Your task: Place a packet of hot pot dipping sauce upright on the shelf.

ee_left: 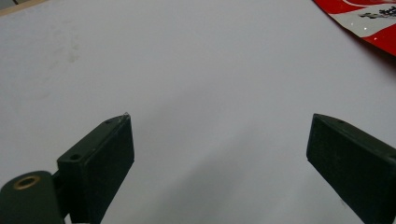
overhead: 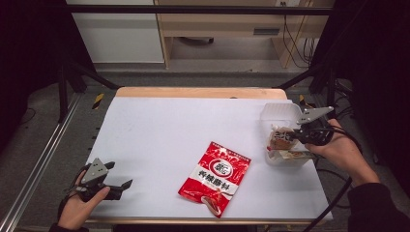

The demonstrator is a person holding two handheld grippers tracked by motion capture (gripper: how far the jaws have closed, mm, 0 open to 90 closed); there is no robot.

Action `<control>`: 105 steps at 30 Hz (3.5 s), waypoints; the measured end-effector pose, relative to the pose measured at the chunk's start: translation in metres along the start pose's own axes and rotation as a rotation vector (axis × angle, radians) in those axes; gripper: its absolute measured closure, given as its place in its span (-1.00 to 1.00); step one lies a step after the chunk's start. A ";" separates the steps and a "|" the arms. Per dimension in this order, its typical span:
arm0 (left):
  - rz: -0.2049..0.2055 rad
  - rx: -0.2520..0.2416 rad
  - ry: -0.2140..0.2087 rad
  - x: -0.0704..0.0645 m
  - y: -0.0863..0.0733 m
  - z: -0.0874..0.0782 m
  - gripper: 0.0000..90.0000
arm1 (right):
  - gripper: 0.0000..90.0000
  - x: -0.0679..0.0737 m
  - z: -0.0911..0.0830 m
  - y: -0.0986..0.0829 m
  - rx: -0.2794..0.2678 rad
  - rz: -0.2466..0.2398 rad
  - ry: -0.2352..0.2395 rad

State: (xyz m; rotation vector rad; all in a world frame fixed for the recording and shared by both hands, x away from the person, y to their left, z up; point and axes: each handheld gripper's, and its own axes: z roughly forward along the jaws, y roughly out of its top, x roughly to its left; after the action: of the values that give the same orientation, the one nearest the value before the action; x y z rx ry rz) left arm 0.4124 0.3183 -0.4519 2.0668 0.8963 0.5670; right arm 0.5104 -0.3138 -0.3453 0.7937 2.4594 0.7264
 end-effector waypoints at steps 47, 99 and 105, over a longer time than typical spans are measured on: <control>0.025 0.013 -0.001 -0.003 0.001 0.001 -0.83 | -0.56 0.095 -0.035 0.068 -0.224 0.070 -0.087; 0.066 0.027 -0.005 -0.009 0.004 0.005 -0.83 | -0.73 0.169 0.105 0.011 -0.131 0.312 -0.093; 0.074 0.027 -0.007 -0.009 0.004 0.005 -0.83 | -0.79 0.164 0.114 0.008 -0.107 0.321 -0.085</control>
State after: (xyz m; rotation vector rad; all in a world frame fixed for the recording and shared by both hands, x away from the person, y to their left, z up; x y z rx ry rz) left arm 0.4115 0.3073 -0.4521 2.1322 0.8302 0.5898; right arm 0.4568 -0.1652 -0.4681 1.1672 2.2220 0.9084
